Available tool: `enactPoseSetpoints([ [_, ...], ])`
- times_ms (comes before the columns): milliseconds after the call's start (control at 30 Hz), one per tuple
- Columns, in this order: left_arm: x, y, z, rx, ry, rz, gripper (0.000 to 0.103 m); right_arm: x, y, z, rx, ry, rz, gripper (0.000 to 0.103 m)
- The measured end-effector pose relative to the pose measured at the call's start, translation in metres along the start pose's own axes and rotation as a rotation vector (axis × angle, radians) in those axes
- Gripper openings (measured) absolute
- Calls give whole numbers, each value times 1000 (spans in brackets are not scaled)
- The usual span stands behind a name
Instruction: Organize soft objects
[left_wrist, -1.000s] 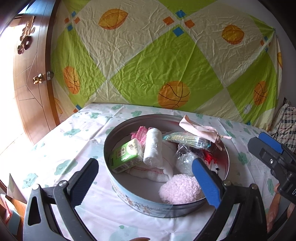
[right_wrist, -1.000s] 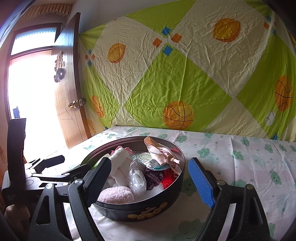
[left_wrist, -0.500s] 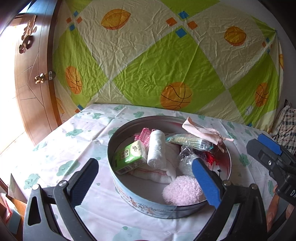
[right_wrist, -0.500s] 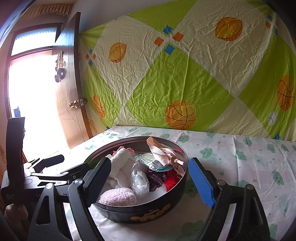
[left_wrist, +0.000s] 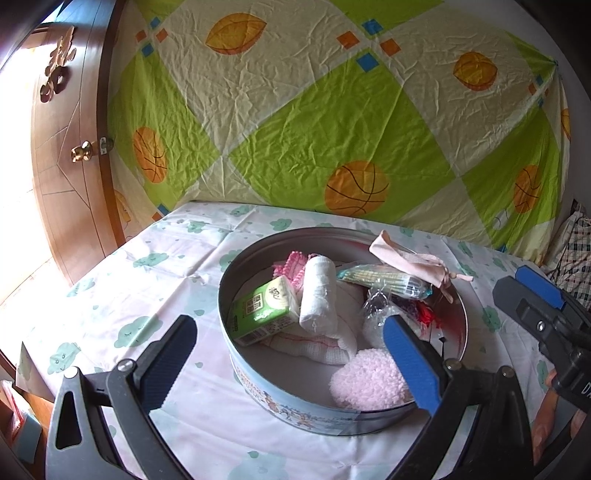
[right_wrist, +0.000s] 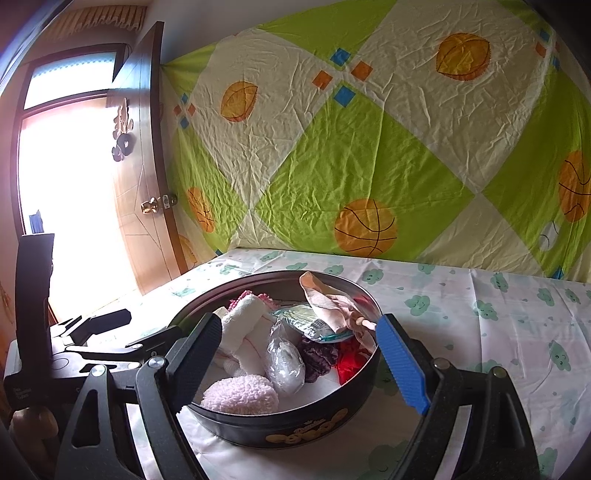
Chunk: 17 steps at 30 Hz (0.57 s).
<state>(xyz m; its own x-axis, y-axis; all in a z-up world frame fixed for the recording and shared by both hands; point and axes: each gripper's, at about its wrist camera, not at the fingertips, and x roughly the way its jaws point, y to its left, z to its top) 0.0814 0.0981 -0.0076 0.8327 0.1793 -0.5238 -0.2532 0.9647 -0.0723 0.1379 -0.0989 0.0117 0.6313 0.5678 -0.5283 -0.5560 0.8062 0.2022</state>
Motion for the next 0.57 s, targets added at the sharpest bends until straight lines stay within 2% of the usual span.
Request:
enactPoseSetpoints([
  [567, -1, -5, -7, 34, -14, 5, 102, 9, 5, -5, -9, 18, 0, 87],
])
